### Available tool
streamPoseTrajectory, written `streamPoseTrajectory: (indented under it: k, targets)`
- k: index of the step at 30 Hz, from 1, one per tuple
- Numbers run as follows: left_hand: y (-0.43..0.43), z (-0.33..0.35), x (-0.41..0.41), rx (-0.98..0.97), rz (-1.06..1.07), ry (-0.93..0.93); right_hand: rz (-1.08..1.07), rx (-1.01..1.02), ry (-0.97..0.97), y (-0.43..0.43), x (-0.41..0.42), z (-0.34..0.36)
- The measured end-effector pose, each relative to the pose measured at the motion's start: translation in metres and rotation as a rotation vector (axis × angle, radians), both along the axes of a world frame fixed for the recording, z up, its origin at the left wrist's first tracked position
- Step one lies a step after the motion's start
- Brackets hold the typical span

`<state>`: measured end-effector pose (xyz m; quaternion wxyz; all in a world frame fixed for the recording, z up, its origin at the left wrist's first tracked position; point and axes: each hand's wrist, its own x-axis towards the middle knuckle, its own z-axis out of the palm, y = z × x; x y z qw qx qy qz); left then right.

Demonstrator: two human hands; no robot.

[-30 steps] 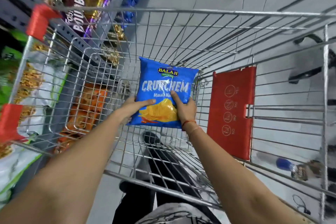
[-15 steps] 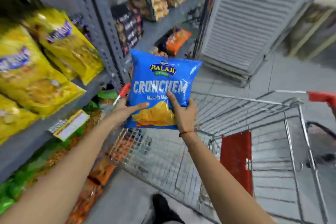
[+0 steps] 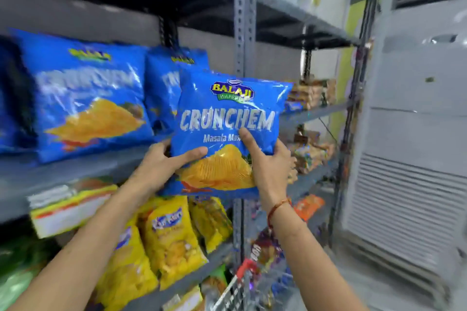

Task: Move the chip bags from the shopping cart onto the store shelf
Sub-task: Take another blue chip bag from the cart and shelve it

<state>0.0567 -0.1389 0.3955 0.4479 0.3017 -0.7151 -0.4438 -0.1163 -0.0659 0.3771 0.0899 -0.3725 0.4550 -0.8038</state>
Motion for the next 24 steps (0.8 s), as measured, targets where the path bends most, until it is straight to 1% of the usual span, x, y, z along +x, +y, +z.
streamPoseTrajectory:
  k: [5,10,17,19,24]
  targets:
    - [0.003,0.053,0.083,-0.123,0.221,0.057,0.178,-0.118,0.055,-0.033,0.07,0.058]
    - [0.011,0.075,0.164,-0.149,0.363,0.108,0.339,-0.157,0.101,-0.064,0.148,0.083]
    - [0.011,0.081,0.258,-0.127,0.537,0.168,0.508,-0.119,0.131,-0.103,0.25,0.093]
    - [0.007,0.081,0.279,-0.114,0.571,0.171,0.508,-0.112,0.144,-0.111,0.273,0.096]
    - [-0.006,0.079,0.314,-0.047,0.628,0.191,0.531,-0.013,0.154,-0.129,0.315,0.098]
